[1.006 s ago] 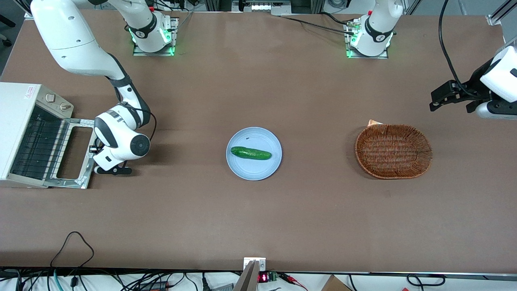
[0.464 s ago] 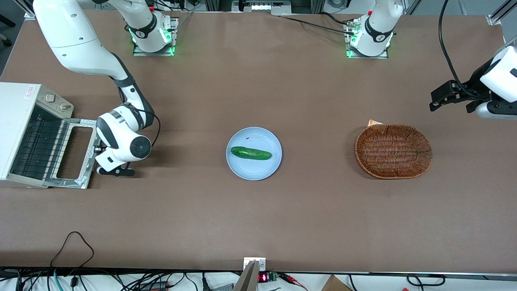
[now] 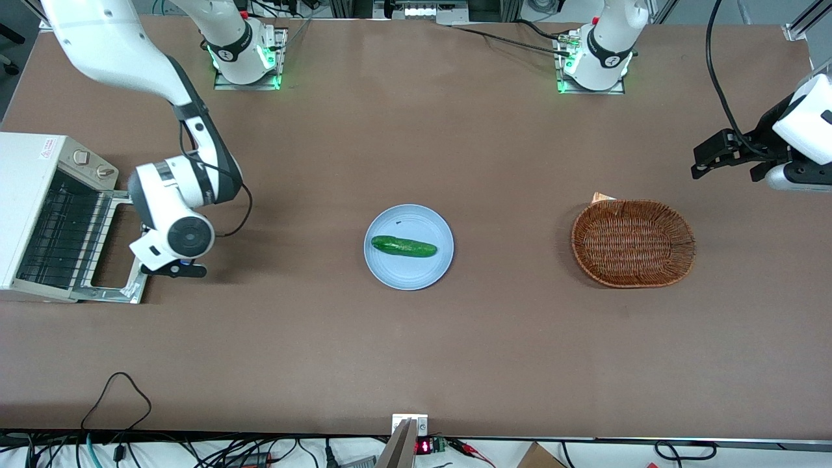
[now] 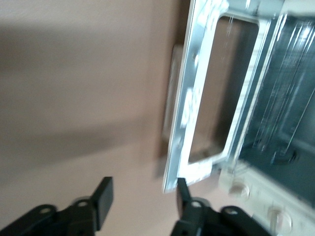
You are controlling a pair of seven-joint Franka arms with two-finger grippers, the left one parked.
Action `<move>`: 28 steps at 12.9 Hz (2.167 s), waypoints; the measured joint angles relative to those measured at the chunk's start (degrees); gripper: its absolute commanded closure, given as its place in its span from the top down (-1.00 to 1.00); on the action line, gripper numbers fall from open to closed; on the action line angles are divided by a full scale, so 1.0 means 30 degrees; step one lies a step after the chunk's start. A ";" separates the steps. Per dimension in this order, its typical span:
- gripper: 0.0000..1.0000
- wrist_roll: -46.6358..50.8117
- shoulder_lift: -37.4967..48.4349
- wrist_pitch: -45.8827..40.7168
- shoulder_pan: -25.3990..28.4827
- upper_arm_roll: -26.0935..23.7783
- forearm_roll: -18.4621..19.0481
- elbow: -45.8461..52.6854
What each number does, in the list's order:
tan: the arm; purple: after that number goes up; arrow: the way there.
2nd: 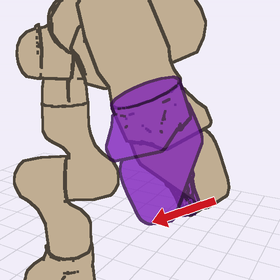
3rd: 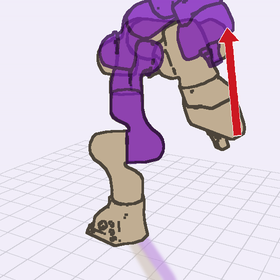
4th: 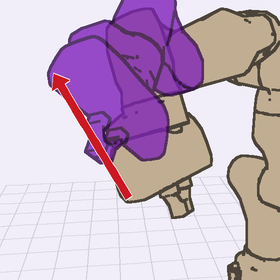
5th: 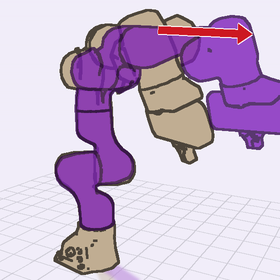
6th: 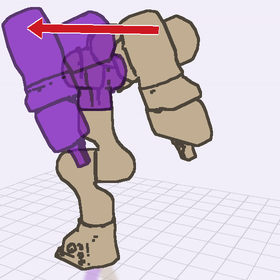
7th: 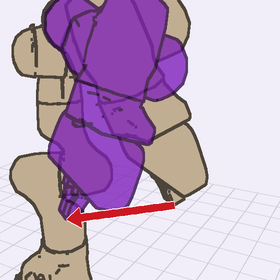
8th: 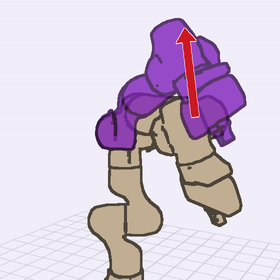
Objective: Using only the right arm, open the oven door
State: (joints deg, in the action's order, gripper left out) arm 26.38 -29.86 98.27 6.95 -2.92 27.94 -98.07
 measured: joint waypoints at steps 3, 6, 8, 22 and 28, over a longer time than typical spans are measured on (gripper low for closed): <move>0.98 -0.2017 0.0565 -0.3755 -0.0003 -0.0024 -0.3928 0.3149; 0.98 -0.2765 0.0758 -0.5457 -0.0342 0.0117 -0.7565 0.5437; 0.98 -0.2953 0.1287 -0.5493 -0.1446 0.0182 -1.0153 0.6049; 0.99 -0.3354 0.8914 -0.2852 -0.2596 -0.0060 -1.0575 0.0472; 0.99 -0.5332 0.8490 0.0813 -0.2982 0.0134 -1.0485 -0.0068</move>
State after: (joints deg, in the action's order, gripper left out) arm 10.38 -4.39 100.70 -2.00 -2.52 -3.51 -98.27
